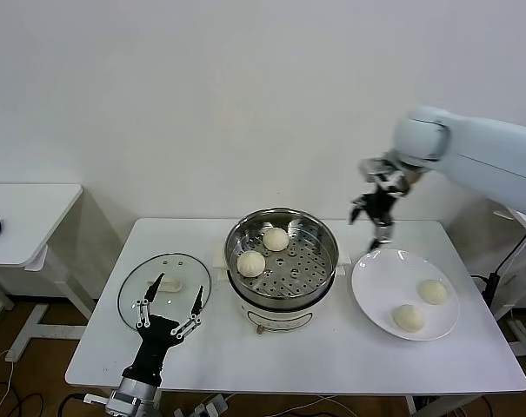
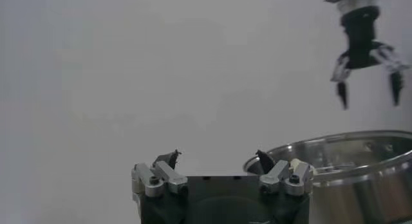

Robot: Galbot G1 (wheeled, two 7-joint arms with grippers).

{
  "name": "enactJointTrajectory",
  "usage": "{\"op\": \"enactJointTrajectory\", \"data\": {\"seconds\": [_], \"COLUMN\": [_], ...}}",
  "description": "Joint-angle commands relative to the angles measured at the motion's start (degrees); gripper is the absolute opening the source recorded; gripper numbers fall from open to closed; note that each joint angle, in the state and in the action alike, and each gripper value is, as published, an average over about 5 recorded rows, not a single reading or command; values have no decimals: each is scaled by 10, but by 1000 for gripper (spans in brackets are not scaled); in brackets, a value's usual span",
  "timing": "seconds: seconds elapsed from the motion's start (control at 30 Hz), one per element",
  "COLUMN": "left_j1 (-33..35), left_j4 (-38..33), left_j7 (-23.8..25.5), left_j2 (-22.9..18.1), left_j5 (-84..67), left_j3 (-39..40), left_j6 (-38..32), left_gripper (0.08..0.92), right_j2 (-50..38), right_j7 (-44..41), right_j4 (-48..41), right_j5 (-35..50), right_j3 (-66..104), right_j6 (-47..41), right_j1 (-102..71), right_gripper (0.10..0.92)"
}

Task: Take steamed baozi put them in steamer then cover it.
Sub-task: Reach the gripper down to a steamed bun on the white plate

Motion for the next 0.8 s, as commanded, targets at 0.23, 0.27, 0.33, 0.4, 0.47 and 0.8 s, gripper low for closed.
{"op": "enactJointTrajectory", "data": {"seconds": [0.23,0.27,0.33,0.4,0.47,0.8], "left_j1": [4,4,4,5,6,8], "left_j4": [3,4,4,5,6,10], "left_j7": [0,0,0,0,0,0], "left_j2": [-2,-2,-3,-4,-4,-4], "left_j5": [1,1,1,1,2,2], "left_j3": [-3,-3,-4,-5,-6,-13], "left_j6": [-2,-2,-2,-2,-3,-5], "left_gripper": [823,823,823,823,823,823], "right_j2": [-126,-124,-118,-112,-106,-80], "right_j7": [-2,1,9,19,27,45], "right_j4": [-25,-28,-33,-40,-48,-78], "right_j5": [-115,-119,-128,-134,-137,-141], "right_j3": [71,80,94,107,120,168], "right_j6": [38,38,37,36,35,34], "right_j1": [-180,-196,-221,-243,-261,-323], "right_gripper": [823,823,823,823,823,823]}}
